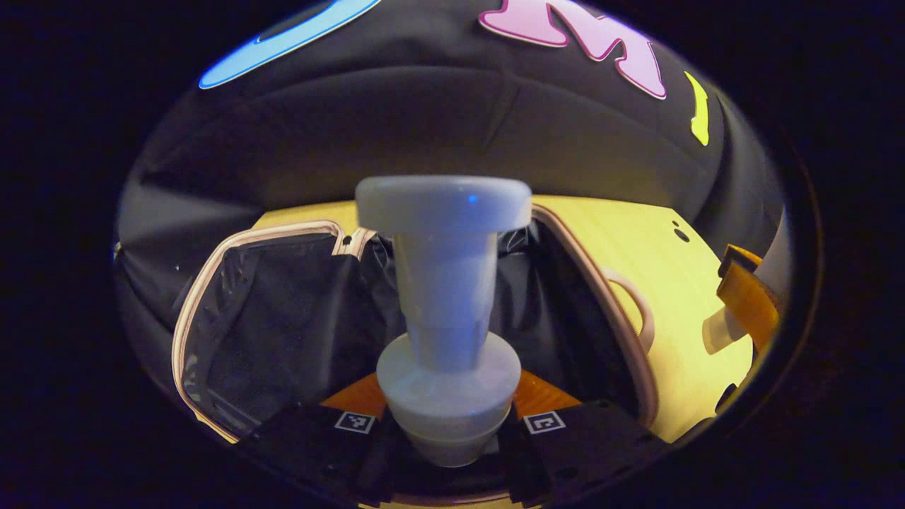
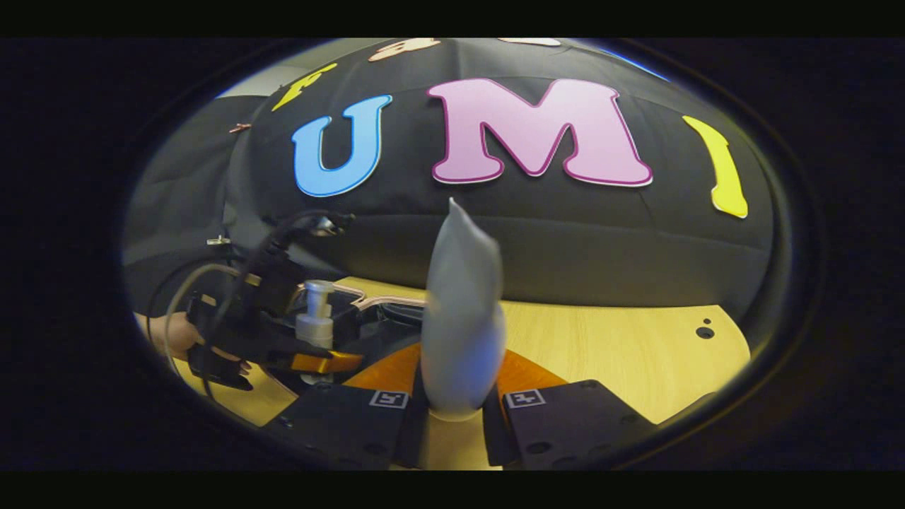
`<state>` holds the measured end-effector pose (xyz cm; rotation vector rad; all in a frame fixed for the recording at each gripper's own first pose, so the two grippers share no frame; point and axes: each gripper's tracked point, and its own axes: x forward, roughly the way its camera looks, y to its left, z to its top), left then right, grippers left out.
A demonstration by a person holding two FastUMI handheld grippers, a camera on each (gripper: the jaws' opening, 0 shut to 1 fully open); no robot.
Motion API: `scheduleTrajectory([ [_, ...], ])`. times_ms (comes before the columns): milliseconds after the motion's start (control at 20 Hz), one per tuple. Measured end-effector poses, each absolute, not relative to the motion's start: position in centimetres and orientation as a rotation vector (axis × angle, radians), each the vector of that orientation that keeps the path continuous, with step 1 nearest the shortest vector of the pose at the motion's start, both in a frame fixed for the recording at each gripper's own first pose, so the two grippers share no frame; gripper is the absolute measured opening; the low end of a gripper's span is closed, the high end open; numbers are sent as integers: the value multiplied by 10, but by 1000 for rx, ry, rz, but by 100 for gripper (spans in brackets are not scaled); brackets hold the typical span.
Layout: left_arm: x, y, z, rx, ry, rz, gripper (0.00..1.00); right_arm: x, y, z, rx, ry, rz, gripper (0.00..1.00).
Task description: First open the suitcase, pack the skin care products into it, and then close the suitcase.
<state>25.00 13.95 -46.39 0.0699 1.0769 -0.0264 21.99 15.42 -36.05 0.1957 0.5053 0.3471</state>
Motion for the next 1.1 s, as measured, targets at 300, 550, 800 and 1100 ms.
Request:
scheduleTrajectory([
  [300,271,158,-487,120,1126,30,63,226,154,-372,213,534,341,34],
  [550,283,158,-473,71,1036,59,75,234,174,-377,236,575,356,34],
  [800,280,168,-394,12,836,86,93,243,214,-384,266,662,383,39],
  [1100,250,200,-315,76,719,90,94,243,256,-425,290,806,385,39],
])
